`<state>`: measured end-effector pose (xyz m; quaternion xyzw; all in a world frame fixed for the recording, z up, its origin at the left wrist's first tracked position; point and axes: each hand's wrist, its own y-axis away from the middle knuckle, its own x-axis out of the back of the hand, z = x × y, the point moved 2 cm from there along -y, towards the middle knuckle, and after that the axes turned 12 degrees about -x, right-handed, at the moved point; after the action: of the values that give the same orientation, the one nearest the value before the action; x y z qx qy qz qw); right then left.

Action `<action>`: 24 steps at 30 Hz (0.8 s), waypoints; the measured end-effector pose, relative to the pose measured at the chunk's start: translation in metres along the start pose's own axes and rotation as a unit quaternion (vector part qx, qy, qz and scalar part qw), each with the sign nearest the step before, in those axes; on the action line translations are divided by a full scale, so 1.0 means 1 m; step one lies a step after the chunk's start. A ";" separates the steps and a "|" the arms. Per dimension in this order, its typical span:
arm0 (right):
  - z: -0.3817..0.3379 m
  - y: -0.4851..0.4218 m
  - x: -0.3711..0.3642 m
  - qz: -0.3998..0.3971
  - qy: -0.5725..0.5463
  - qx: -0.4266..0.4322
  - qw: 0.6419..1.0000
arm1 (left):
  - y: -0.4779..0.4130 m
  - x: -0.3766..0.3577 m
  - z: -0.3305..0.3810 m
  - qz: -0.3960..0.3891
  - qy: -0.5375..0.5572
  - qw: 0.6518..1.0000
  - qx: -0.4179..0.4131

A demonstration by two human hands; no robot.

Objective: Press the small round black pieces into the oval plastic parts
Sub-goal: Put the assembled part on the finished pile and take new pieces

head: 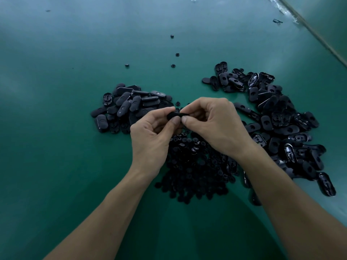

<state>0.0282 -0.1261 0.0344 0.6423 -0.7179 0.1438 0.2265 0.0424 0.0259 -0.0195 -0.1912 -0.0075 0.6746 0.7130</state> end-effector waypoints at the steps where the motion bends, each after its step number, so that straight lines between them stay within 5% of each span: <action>1: 0.000 0.000 -0.001 0.003 -0.003 -0.004 1.000 | 0.000 0.000 0.000 0.000 -0.001 1.000 -0.001; 18: 0.003 -0.003 0.002 -0.021 -0.030 -0.035 0.999 | 0.002 0.000 0.001 0.013 -0.026 0.999 -0.016; 24: 0.012 -0.036 0.016 0.125 0.183 -0.061 0.973 | -0.002 0.002 0.002 0.064 0.009 0.998 -0.024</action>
<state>0.0610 -0.1505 0.0288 0.4951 -0.7464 0.2420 0.3731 0.0437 0.0288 -0.0173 -0.2141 -0.0052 0.7167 0.6637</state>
